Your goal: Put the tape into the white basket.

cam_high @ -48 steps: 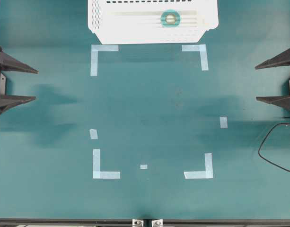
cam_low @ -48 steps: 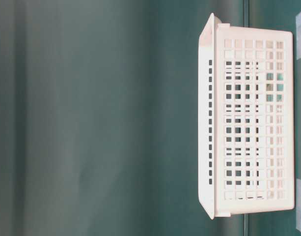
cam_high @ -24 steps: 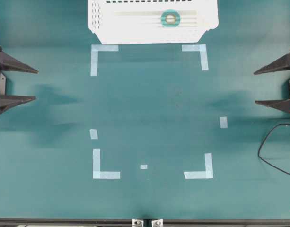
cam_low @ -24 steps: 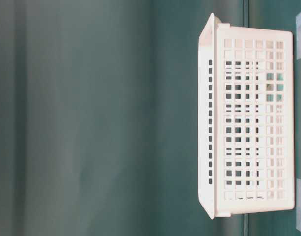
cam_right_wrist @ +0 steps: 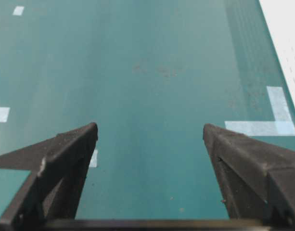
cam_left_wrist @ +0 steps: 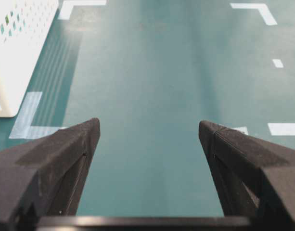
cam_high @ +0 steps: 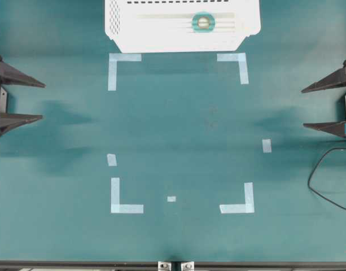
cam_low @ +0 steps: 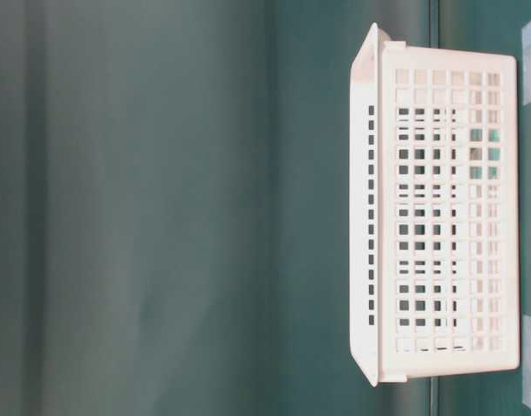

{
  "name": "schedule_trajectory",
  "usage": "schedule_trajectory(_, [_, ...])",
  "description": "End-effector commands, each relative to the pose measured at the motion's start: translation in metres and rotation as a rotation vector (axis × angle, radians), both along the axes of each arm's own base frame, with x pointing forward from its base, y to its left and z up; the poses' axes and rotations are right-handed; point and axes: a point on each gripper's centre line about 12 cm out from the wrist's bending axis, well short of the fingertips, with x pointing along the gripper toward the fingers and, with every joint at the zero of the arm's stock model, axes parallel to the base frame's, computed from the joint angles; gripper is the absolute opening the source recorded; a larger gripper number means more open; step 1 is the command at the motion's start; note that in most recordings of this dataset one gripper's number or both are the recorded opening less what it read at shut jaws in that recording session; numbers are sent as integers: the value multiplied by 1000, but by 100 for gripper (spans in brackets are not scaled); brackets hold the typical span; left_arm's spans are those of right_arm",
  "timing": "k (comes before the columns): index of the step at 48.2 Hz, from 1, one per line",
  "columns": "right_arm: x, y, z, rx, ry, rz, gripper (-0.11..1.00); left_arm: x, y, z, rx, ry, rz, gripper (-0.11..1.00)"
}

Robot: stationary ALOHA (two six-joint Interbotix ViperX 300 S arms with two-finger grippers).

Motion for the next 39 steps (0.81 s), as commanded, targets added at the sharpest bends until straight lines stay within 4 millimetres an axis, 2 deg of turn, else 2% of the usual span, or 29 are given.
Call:
schedule_trajectory(1, [1,2,0,3,-25,13,94,1,0,6,2,-12,1,39])
schedule_trajectory(11, [-4,4,-11,13,-66,35,94,1,0,6,0,-12,2,39])
schedule_trajectory(39, [-4,0,-10,16,-81,-1,93,1,0,5,2,-11,3,39])
